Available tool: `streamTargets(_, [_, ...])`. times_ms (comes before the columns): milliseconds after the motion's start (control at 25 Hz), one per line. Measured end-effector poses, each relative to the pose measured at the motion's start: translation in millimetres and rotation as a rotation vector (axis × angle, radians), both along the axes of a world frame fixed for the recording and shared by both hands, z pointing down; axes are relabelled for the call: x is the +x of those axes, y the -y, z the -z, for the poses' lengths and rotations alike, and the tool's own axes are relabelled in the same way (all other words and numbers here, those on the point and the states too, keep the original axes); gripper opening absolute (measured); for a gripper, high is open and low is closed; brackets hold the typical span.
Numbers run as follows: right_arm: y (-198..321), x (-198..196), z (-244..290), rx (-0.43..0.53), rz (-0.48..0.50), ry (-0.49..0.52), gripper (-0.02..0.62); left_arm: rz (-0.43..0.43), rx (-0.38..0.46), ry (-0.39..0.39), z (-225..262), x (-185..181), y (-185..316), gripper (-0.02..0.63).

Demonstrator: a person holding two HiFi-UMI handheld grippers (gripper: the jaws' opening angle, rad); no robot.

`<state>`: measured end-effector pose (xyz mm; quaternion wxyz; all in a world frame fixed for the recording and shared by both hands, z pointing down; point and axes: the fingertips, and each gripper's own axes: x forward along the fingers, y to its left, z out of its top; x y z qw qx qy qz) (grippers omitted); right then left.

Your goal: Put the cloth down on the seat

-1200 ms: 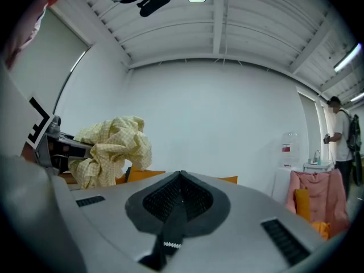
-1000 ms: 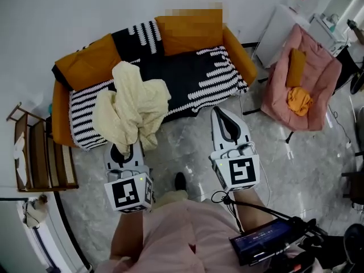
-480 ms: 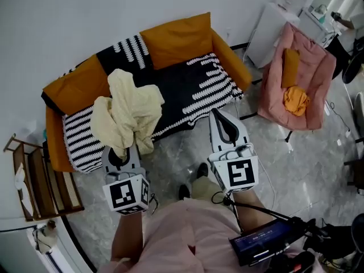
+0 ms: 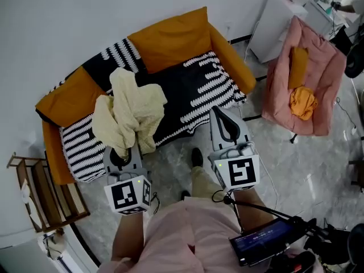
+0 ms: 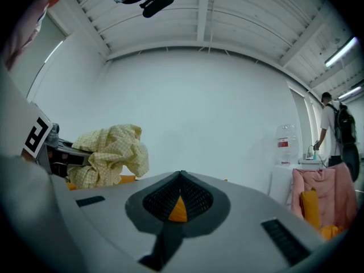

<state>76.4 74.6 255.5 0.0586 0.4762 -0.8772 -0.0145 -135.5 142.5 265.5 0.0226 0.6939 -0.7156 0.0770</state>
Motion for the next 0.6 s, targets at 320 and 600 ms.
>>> streamTargets(320, [101,6,22,0.039,0.036,0.034,0.002,0.030,0.047,0.035,31,12,89,0.097])
streamTargets(600, [151,6,50,0.110,0.054,0.057,0.002,0.047,0.110,0.060,66,13,141,0.098])
